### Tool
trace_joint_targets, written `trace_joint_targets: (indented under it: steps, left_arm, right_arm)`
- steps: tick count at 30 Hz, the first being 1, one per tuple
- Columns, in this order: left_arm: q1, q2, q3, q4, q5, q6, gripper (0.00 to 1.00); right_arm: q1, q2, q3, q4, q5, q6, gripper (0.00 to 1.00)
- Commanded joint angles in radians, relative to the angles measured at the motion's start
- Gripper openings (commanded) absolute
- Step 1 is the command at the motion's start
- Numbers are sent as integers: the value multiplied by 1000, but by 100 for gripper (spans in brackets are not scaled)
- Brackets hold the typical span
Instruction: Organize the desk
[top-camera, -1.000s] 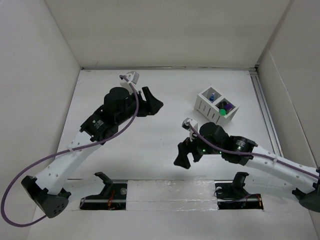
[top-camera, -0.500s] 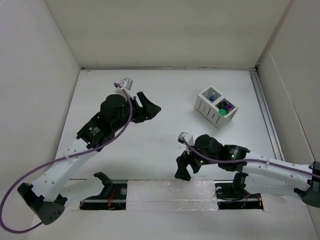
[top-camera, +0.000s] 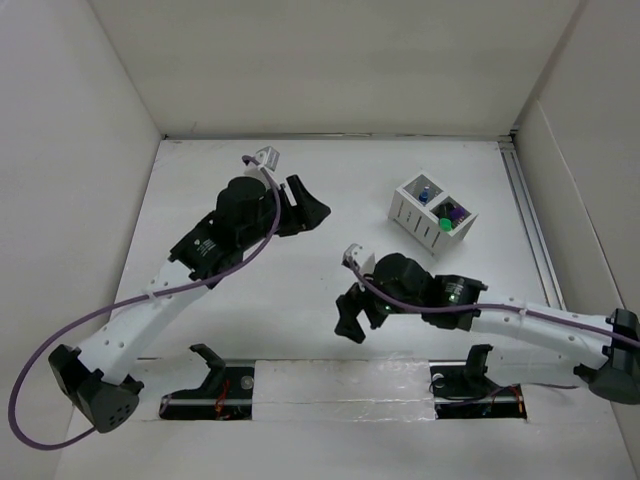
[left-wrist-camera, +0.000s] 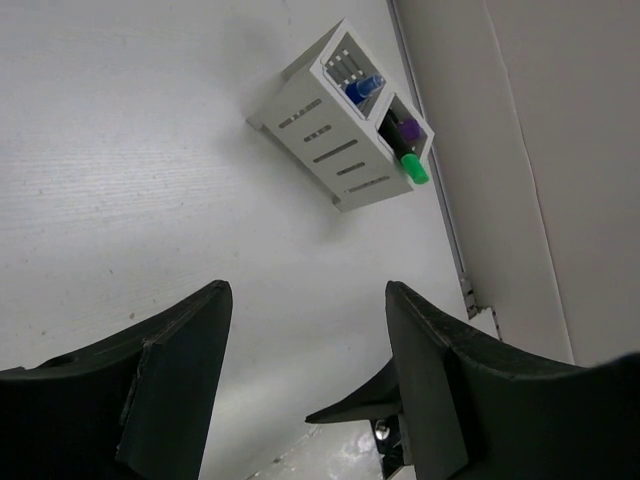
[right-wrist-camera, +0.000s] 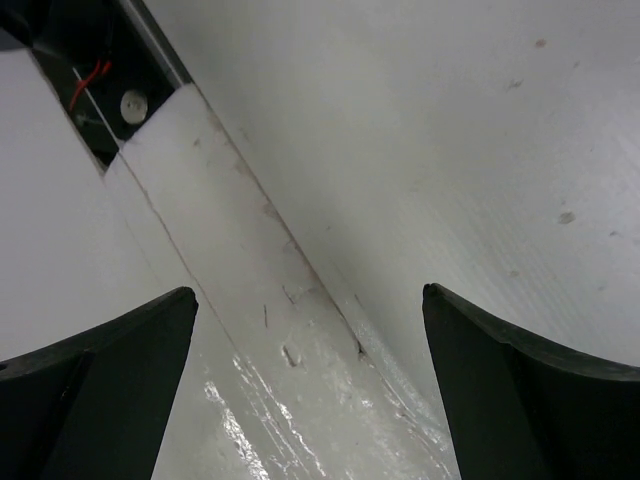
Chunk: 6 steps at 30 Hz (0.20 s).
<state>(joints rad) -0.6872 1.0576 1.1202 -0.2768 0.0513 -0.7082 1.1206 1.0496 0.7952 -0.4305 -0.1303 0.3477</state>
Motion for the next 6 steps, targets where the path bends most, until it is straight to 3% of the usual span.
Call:
trace_joint_targets:
  steps: [1, 6]
  left_arm:
    - [-3, 18, 107, 30, -8, 96, 59]
    - [-3, 31, 153, 30, -41, 188, 59]
  right_arm:
    - [5, 36, 172, -11, 106, -62, 100]
    - [5, 113, 332, -36, 216, -82, 100]
